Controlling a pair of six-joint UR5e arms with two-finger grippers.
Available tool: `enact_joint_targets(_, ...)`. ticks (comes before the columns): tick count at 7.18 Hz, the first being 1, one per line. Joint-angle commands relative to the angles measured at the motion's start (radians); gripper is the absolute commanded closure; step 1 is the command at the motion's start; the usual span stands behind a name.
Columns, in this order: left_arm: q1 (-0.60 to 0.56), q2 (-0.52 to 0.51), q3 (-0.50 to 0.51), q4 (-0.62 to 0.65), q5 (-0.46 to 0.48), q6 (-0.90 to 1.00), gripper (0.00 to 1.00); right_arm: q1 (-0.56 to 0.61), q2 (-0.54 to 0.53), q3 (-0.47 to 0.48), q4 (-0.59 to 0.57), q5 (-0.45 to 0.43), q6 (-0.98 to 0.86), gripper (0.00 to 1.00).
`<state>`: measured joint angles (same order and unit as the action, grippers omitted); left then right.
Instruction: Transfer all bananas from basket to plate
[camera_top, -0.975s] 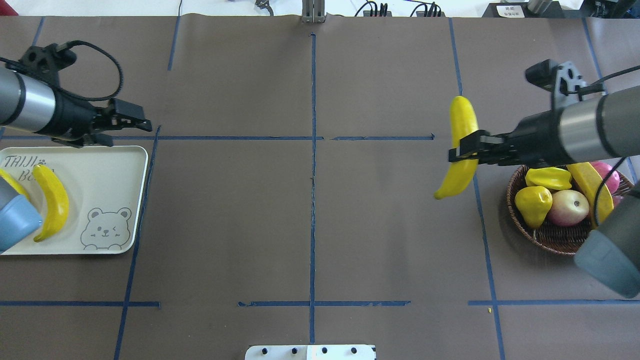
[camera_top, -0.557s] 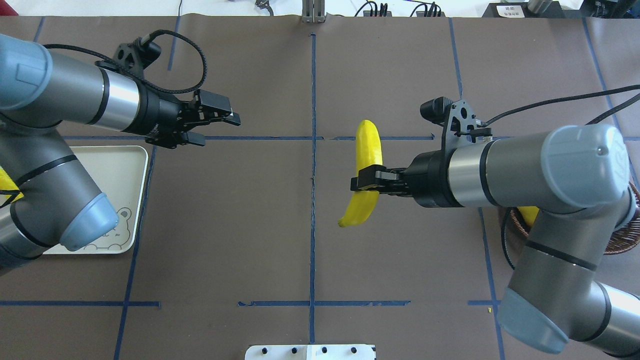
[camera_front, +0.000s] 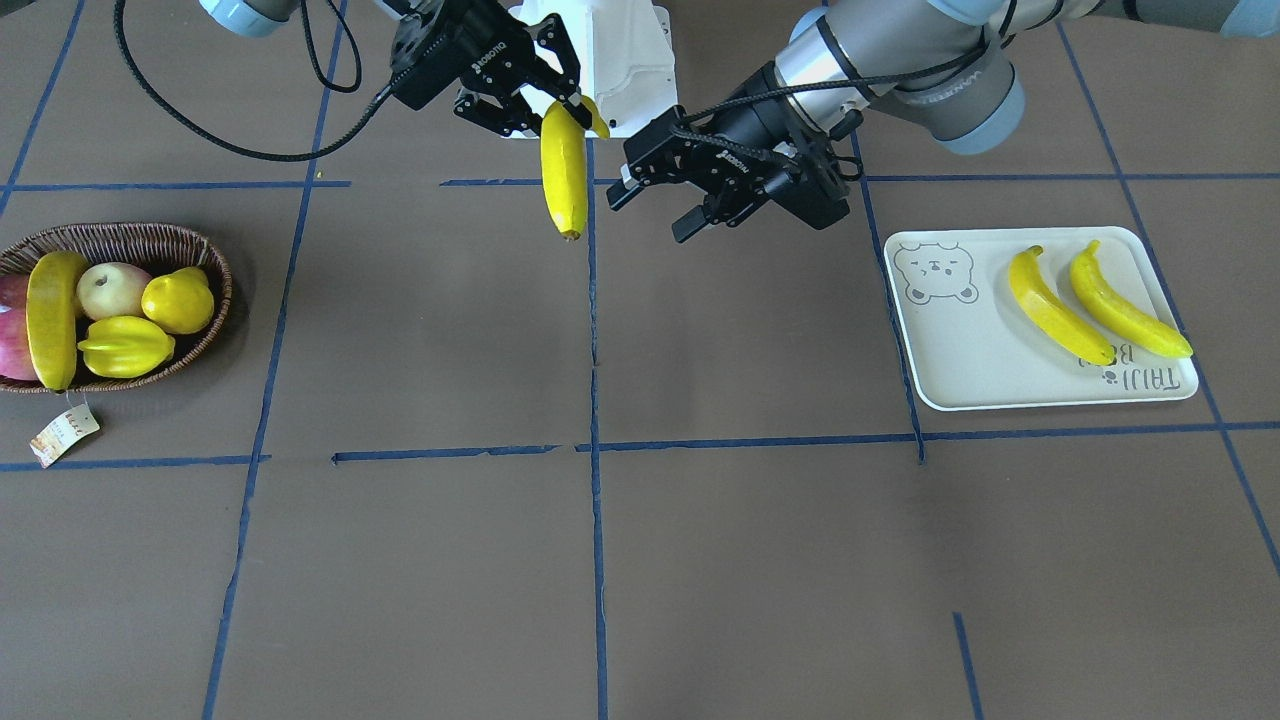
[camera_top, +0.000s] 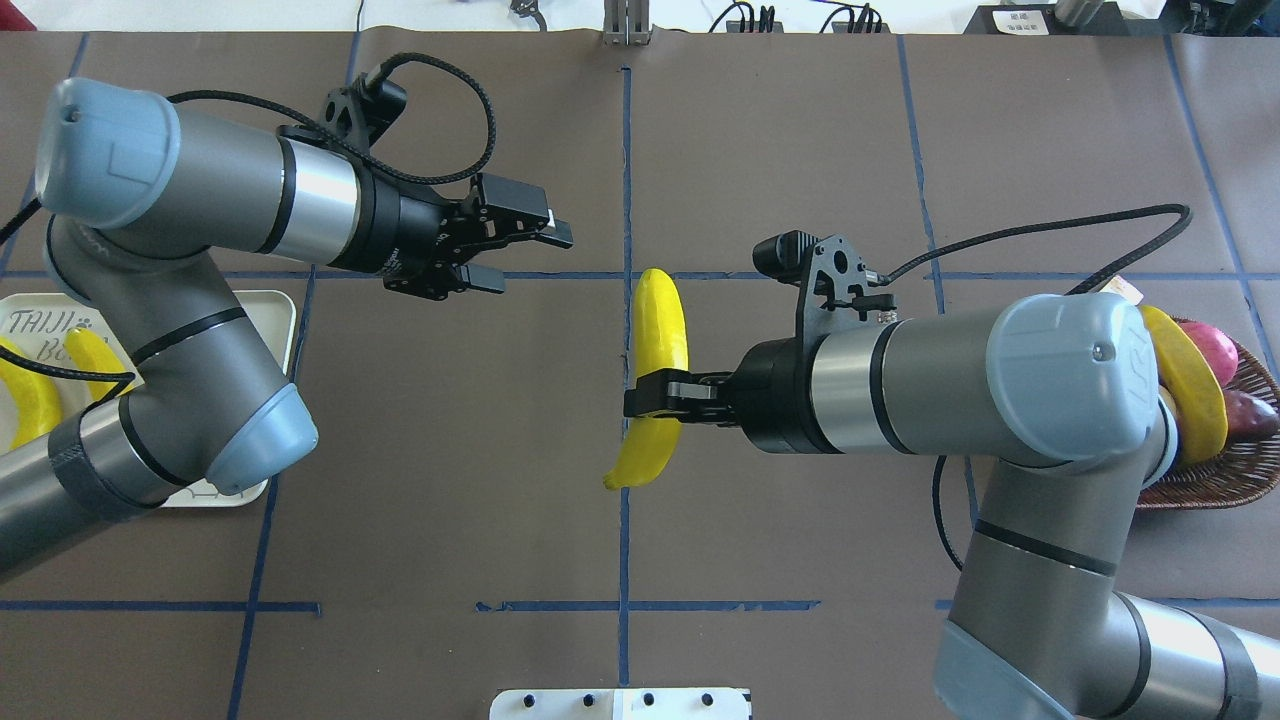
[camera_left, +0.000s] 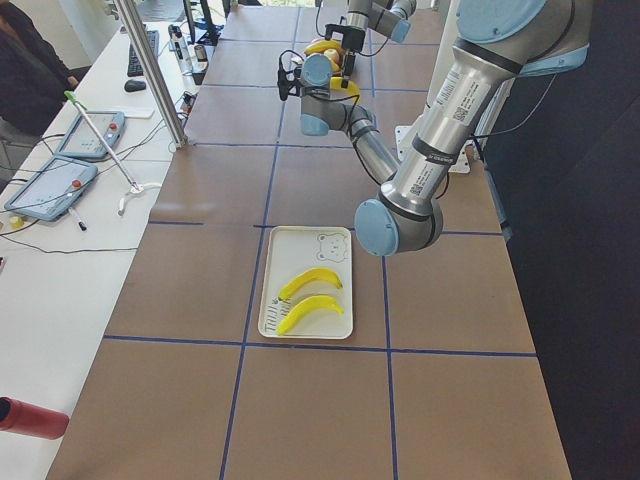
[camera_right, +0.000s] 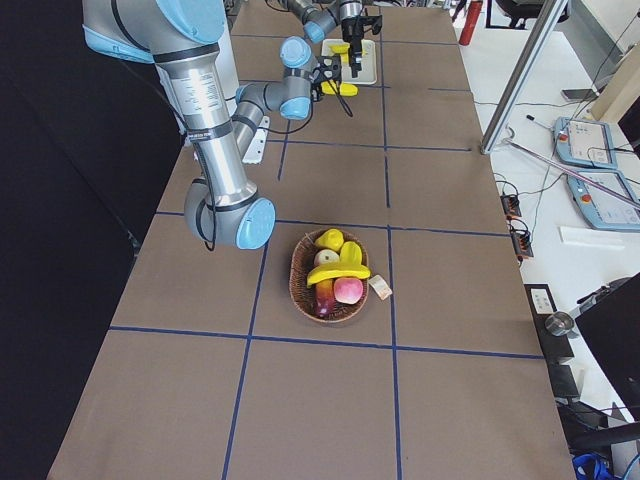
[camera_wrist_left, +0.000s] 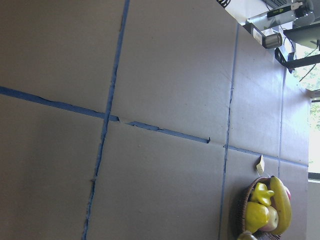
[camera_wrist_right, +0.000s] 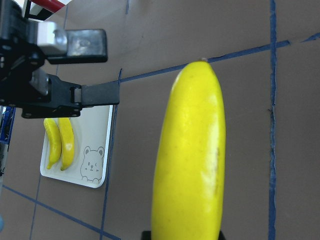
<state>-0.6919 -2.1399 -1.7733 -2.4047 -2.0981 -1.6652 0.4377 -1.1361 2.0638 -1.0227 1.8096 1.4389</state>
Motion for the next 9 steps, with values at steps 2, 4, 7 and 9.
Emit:
enact_joint_targets(2,0.089,-0.026,0.003,-0.023,0.009,0.007,0.03,-0.017,0.012,-0.007,0.003,-0.024,-0.002,0.98)
enact_joint_targets(4,0.12,-0.025,0.005,-0.024,0.012,0.009,0.04,-0.017,0.012,-0.005,0.003,-0.024,0.0,0.98)
enact_joint_targets(7,0.118,-0.015,0.002,-0.024,0.01,0.01,1.0,-0.022,0.01,-0.004,0.001,-0.023,0.0,0.72)
enact_joint_targets(9,0.112,-0.014,0.002,-0.024,0.01,0.009,1.0,-0.037,0.009,-0.001,0.001,-0.042,0.014,0.0)
